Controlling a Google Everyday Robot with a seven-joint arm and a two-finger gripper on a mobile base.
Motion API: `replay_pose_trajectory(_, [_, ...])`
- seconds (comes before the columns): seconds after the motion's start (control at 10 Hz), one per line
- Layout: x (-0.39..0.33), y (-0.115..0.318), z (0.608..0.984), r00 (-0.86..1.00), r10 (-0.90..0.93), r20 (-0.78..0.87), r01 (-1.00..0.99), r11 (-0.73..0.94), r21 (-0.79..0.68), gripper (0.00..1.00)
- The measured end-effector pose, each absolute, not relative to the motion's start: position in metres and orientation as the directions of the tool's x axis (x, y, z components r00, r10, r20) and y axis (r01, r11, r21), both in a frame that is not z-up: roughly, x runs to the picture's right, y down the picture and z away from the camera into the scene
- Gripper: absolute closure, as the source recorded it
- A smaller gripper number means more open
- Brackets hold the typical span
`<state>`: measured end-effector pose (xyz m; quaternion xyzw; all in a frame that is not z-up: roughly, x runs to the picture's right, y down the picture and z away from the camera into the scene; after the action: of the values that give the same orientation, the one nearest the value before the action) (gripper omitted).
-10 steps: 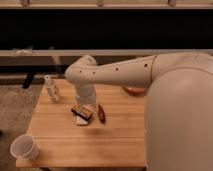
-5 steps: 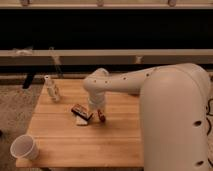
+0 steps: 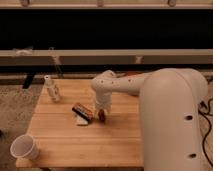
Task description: Place the pepper in the ceramic bowl
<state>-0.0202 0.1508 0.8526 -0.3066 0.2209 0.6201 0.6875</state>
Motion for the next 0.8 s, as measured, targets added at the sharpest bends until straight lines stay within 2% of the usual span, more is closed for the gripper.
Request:
replay_pose_trajectory(0.5, [-0.016,0.162,0.865,0.144,0.694,-0.706,-0.989,0.070,-0.133,0.35])
replay_pose_trajectory(0.6, [-0.016,0.165,0.867,0.149,0.687,-0.711,-0.988,0.079,-0.131,0.40])
replay_pose_trajectory(0.8, [-0.020,0.167,0.869,0.157,0.671,-0.725,-0.987,0.090,-0.130,0.60])
